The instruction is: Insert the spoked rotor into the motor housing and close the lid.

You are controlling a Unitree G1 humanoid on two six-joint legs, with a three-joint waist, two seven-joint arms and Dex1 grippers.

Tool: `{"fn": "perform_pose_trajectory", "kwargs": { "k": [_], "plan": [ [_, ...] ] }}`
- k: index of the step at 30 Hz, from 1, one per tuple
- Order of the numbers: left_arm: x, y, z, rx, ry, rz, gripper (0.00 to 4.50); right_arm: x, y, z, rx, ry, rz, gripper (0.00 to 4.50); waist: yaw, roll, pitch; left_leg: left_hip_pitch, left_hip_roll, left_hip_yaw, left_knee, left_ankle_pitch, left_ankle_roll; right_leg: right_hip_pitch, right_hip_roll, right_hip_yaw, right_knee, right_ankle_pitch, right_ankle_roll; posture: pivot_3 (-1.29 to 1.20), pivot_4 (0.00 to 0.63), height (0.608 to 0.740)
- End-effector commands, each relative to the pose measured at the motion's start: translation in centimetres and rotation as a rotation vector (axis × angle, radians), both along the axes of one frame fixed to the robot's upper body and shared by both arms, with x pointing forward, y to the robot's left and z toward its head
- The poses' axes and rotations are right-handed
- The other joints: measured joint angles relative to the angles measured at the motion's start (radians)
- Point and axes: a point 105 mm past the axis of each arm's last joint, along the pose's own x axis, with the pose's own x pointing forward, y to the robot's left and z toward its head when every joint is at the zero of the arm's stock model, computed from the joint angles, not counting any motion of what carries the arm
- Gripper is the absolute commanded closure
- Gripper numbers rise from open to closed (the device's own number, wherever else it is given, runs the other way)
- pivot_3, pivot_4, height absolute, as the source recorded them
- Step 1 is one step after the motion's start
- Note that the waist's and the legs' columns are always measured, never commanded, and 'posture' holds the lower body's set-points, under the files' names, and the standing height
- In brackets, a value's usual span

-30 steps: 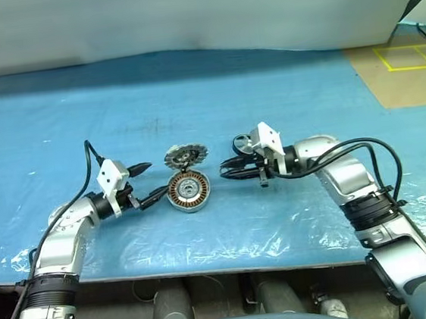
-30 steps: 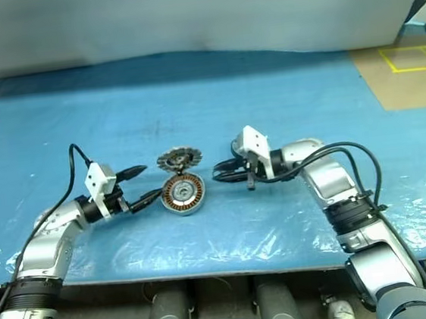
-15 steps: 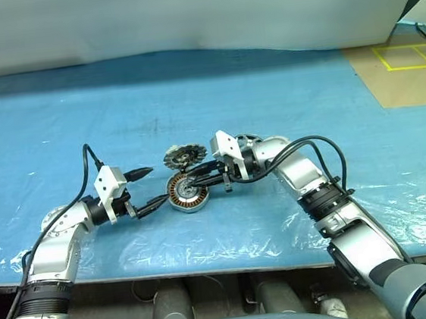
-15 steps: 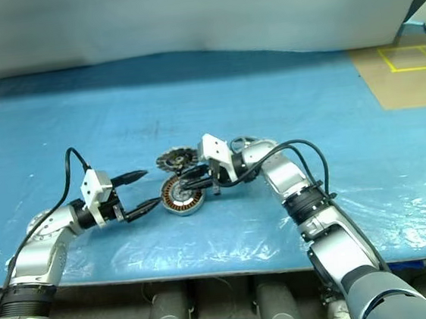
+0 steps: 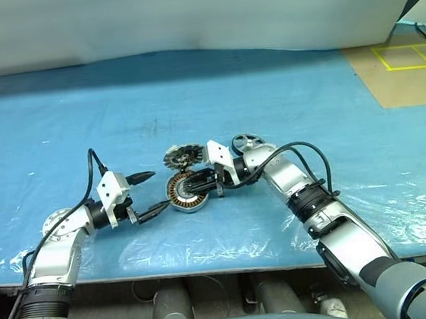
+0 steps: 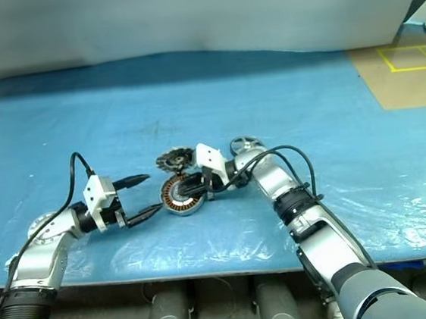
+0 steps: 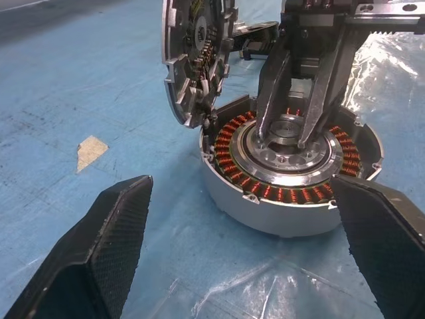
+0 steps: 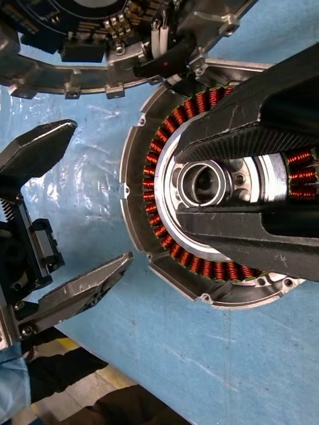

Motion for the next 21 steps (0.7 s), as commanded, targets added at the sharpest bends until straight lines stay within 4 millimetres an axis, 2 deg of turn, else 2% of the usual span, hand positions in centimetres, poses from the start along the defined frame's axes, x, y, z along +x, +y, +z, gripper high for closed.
{"fn": "perform_pose_trajectory", "kwargs": {
  "k": [1,10,21],
  "plan": [
    [0.1,-0.1,0.5,-0.001,-0.036,0.002,0.0,0.3,0.4,1.1,0.017,-0.046,0.012,3.94,0.0,0.0,0.0,0.0,0.0,0.0,0.0,0.0,0.0,0.0,0.0,0.0,0.0,0.0,0.0,0.0,0.15,0.74],
    [0.3,0.1,0.4,0.002,-0.041,0.018,0.0,0.5,0.2,0.5,-0.001,-0.022,-0.009,3.94,0.0,0.0,0.0,0.0,0.0,0.0,0.0,0.0,0.0,0.0,0.0,0.0,0.0,0.0,0.0,0.0,0.15,0.74],
    [0.6,0.3,0.3,0.007,-0.044,0.038,0.0,-0.1,0.5,1.7,0.05,-0.03,0.017,0.16,0.0,0.0,0.0,0.0,0.0,0.0,0.0,0.0,0.0,0.0,0.0,0.0,0.0,0.0,0.0,0.0,0.15,0.74]
  ]
}}
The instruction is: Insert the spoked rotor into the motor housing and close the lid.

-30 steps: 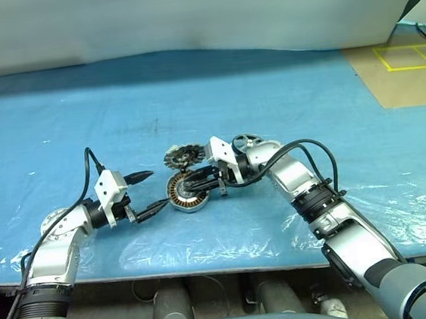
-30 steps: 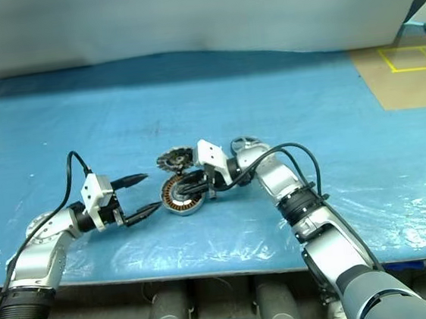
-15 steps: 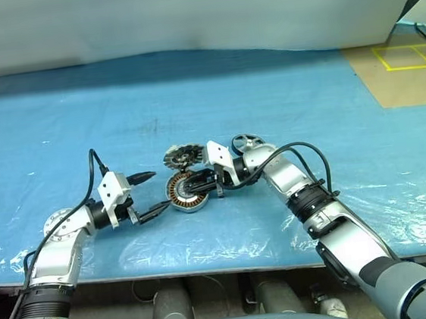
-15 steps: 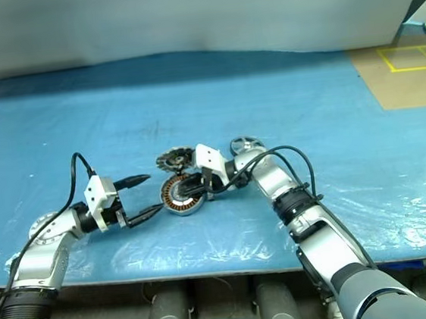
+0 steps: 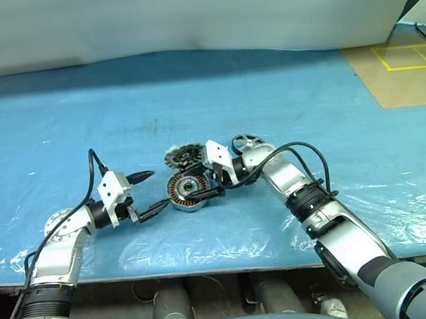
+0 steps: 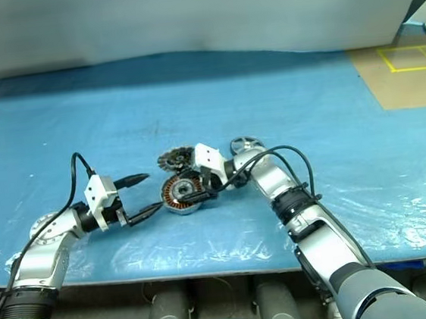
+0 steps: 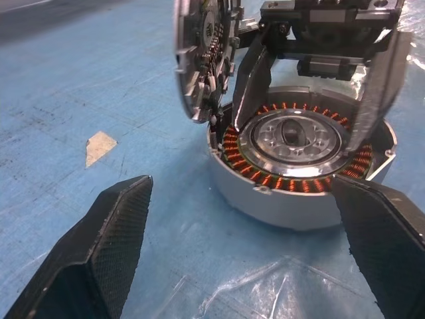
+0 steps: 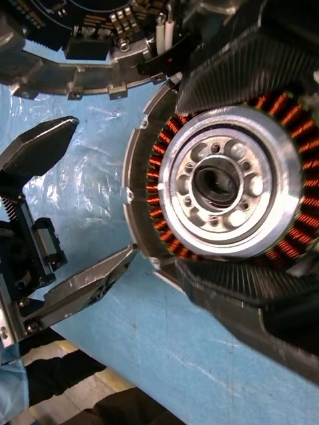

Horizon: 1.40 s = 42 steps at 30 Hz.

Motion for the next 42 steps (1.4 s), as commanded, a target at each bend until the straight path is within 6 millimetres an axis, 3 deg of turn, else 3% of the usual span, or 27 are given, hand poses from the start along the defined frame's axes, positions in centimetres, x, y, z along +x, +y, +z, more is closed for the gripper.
{"fn": "perform_pose_trajectory", "kwargs": {
  "k": [1,9,10,12,23,30,37,42],
  "plan": [
    [0.2,0.1,0.6,0.004,-0.037,0.001,0.0,-0.2,0.3,1.6,0.053,-0.027,0.022,0.03,0.0,0.0,0.0,0.0,0.0,0.0,0.0,0.0,0.0,0.0,0.0,0.0,0.0,0.0,0.0,0.0,0.15,0.74],
    [0.4,-0.1,0.5,0.003,-0.038,-0.001,0.0,-1.1,0.4,2.5,0.098,0.014,0.046,0.03,0.0,0.0,0.0,0.0,0.0,0.0,0.0,0.0,0.0,0.0,0.0,0.0,0.0,0.0,0.0,0.0,0.15,0.74],
    [0.4,-0.2,0.5,0.002,-0.037,-0.002,0.0,-1.2,0.4,2.5,0.098,0.016,0.047,0.2,0.0,0.0,0.0,0.0,0.0,0.0,0.0,0.0,0.0,0.0,0.0,0.0,0.0,0.0,0.0,0.0,0.15,0.74],
    [0.4,-0.2,0.5,0.002,-0.037,-0.002,0.0,-1.2,0.4,2.5,0.098,0.018,0.038,0.65,0.0,0.0,0.0,0.0,0.0,0.0,0.0,0.0,0.0,0.0,0.0,0.0,0.0,0.0,0.0,0.0,0.15,0.74],
    [0.5,-0.2,0.6,0.006,-0.039,-0.004,0.0,-0.2,0.3,2.2,0.085,-0.022,-0.018,4.45,0.0,0.0,0.0,0.0,0.0,0.0,0.0,0.001,-0.002,0.0,0.0,0.0,0.0,0.0,0.0,0.0,0.15,0.74],
    [0.5,-0.2,0.5,0.009,-0.034,-0.003,0.0,-0.3,0.2,2.2,0.081,-0.017,-0.01,4.45,0.0,0.0,0.0,0.0,0.0,0.0,0.0,0.001,-0.002,0.0,0.0,0.0,0.0,0.0,0.0,0.0,0.15,0.74],
    [0.5,-0.3,0.5,0.01,-0.034,-0.002,0.0,0.7,-0.2,0.4,0.014,-0.026,-0.075,4.45,0.0,0.0,0.0,0.0,0.0,0.0,0.0,0.001,-0.002,0.0,0.0,0.0,0.0,0.0,0.0,0.0,0.15,0.74],
    [0.5,-0.3,0.5,0.012,-0.032,-0.001,0.0,1.2,-0.6,0.2,0.0,-0.042,-0.098,4.45,0.0,0.0,0.0,0.0,0.0,0.0,0.0,0.001,-0.002,0.0,0.0,0.0,0.0,0.0,0.0,0.0,0.15,0.74]
  ]
}}
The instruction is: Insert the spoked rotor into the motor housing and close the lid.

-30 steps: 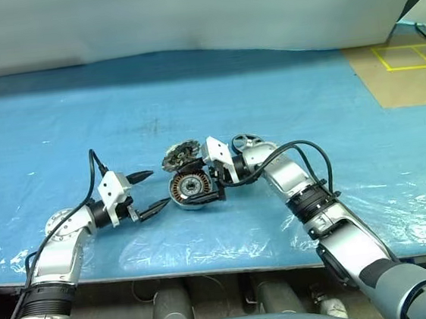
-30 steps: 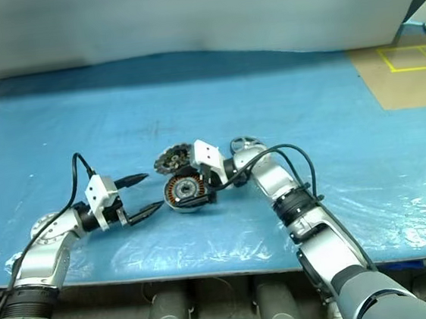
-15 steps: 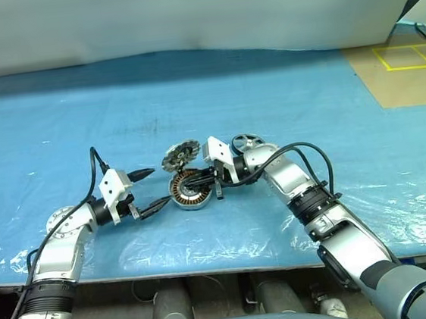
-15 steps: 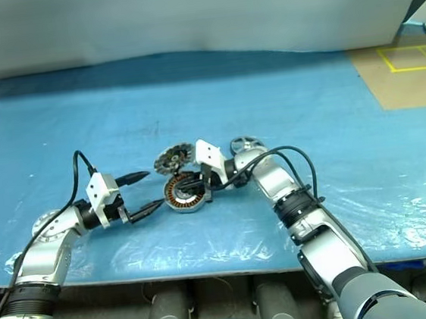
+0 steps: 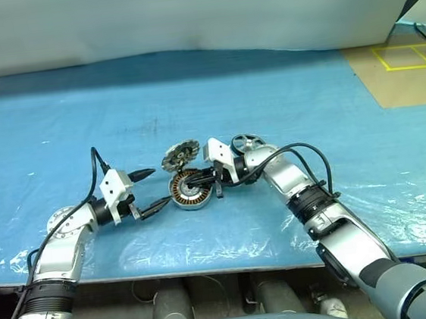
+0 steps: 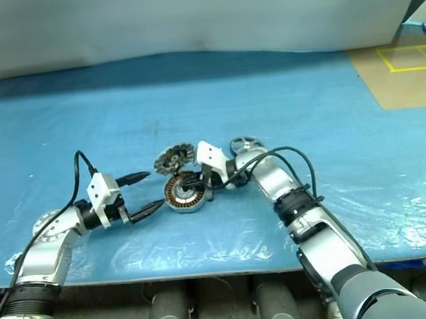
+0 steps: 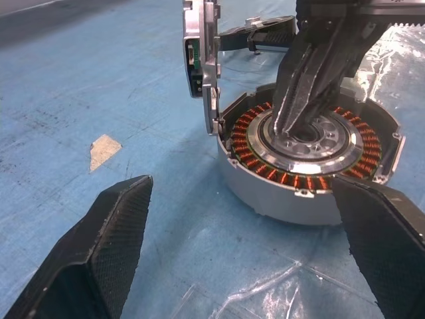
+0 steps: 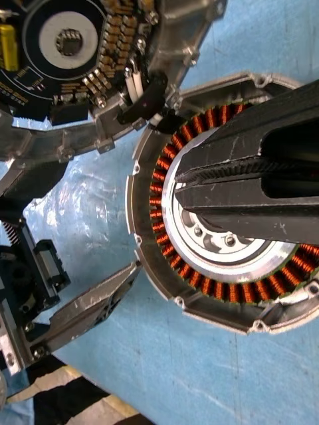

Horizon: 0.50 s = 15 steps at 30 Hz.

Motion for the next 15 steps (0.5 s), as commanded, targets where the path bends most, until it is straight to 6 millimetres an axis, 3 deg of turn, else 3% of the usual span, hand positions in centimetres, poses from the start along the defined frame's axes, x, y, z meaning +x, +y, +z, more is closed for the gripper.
{"fn": "perform_pose_trajectory", "kwargs": {
  "k": [1,6,12,15],
  "plan": [
    [0.0,0.0,0.4,0.006,-0.02,-0.002,0.0,0.4,-0.2,0.4,-0.004,-0.03,-0.01,4.45,0.0,0.0,0.0,0.0,0.0,0.0,0.0,0.0,0.0,0.0,0.0,0.0,0.0,0.0,0.0,0.0,0.15,0.74],
    [0.0,-0.1,0.4,0.004,-0.019,-0.001,0.0,-0.1,-0.1,1.0,-0.012,-0.042,0.03,4.45,0.001,0.0,0.0,0.0,0.0,0.0,0.0,0.0,0.0,0.0,0.0,0.0,0.0,0.0,0.0,0.0,0.15,0.74],
    [0.1,-0.1,0.4,0.003,-0.019,0.0,0.0,-1.3,-0.6,-0.9,-0.135,-0.062,0.076,4.45,0.001,0.0,0.0,0.0,0.0,0.0,0.0,0.0,0.0,0.0,0.0,0.0,0.0,0.0,0.0,0.0,0.15,0.74],
    [0.0,-0.2,0.4,0.002,-0.018,-0.002,0.0,-1.2,-0.5,-0.8,-0.139,-0.065,0.047,4.45,0.0,0.0,0.0,0.0,0.0,0.0,0.0,0.0,0.0,0.0,0.0,0.0,0.0,0.0,0.0,0.0,0.15,0.74]
  ]
}}
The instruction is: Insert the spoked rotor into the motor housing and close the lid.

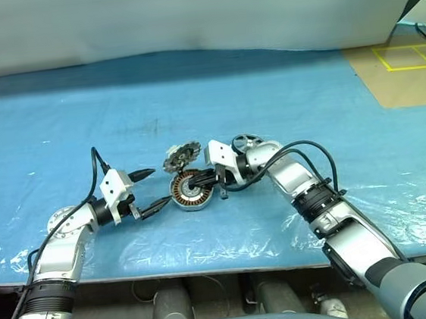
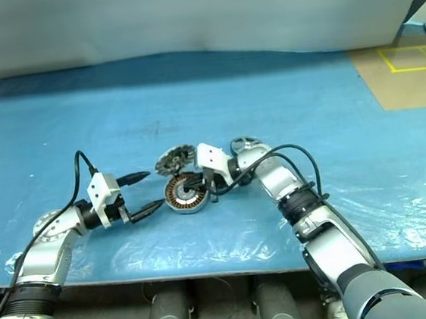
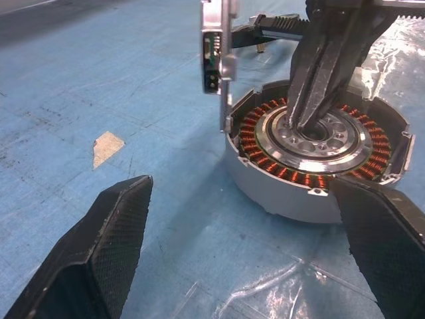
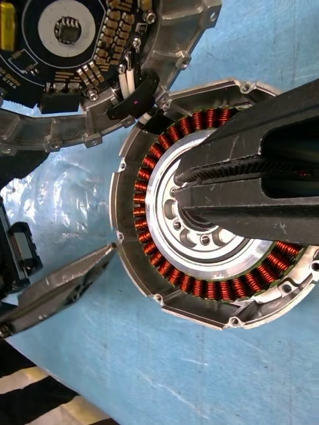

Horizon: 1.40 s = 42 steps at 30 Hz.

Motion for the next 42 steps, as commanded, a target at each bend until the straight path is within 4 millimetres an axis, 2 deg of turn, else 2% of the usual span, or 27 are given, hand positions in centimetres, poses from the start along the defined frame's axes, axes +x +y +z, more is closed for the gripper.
{"fn": "perform_pose_trajectory", "kwargs": {
  "k": [1,8,14,23,32,34,42],
  "plan": [
    [0.0,-0.2,0.4,0.002,-0.02,-0.007,0.0,-0.3,0.1,-0.8,-0.044,0.008,-0.015,4.45,0.0,0.0,0.0,0.0,0.0,0.0,0.0,0.0,0.0,0.0,0.0,0.0,0.0,0.0,0.0,0.0,0.15,0.74],
    [0.0,-0.3,0.4,0.0,-0.018,-0.007,0.0,0.2,-0.2,-0.6,-0.085,-0.009,-0.045,4.45,-0.001,0.0,0.0,0.002,0.0,0.0,0.0,0.0,0.0,0.001,0.0,0.0,0.001,0.0,0.0,0.0,0.15,0.74],
    [0.0,-0.4,0.5,-0.004,-0.018,-0.007,0.0,0.1,-1.1,-1.3,-0.194,-0.02,-0.058,4.45,0.0,0.0,0.0,0.002,0.0,0.0,0.0,0.0,0.0,0.001,0.0,0.0,0.001,0.0,0.0,0.0,0.15,0.74],
    [-0.2,-0.6,0.3,-0.007,-0.01,-0.011,0.0,-0.1,-2.2,-2.1,-0.264,0.003,-0.089,4.45,0.003,0.0,0.0,0.002,-0.001,0.0,0.0,0.0,0.0,0.003,-0.001,0.0,0.0,0.0,0.0,0.0,0.15,0.74],
    [-0.2,-0.8,0.2,-0.007,-0.008,-0.016,0.0,-0.4,-2.8,-1.4,-0.265,-0.006,-0.101,4.45,0.004,0.0,0.0,0.003,-0.001,0.0,0.0,0.0,0.0,0.003,-0.001,0.0,0.0,0.0,0.0,0.0,0.15,0.74],
    [-0.1,-0.8,0.2,-0.007,-0.009,-0.018,0.0,-0.5,-2.8,-0.9,-0.255,-0.027,-0.088,4.45,0.004,0.0,0.0,0.003,-0.001,0.0,0.001,0.0,0.0,0.003,-0.001,0.0,0.0,0.0,0.0,0.0,0.15,0.74],
    [0.1,-0.6,0.3,-0.004,-0.013,-0.02,0.0,-1.1,-1.5,3.3,-0.083,-0.013,-0.043,4.45,0.002,0.0,0.0,0.001,0.0,0.0,0.0,0.0,0.0,0.002,-0.001,0.0,0.0,0.0,0.0,0.0,0.15,0.74]
  ]
}}
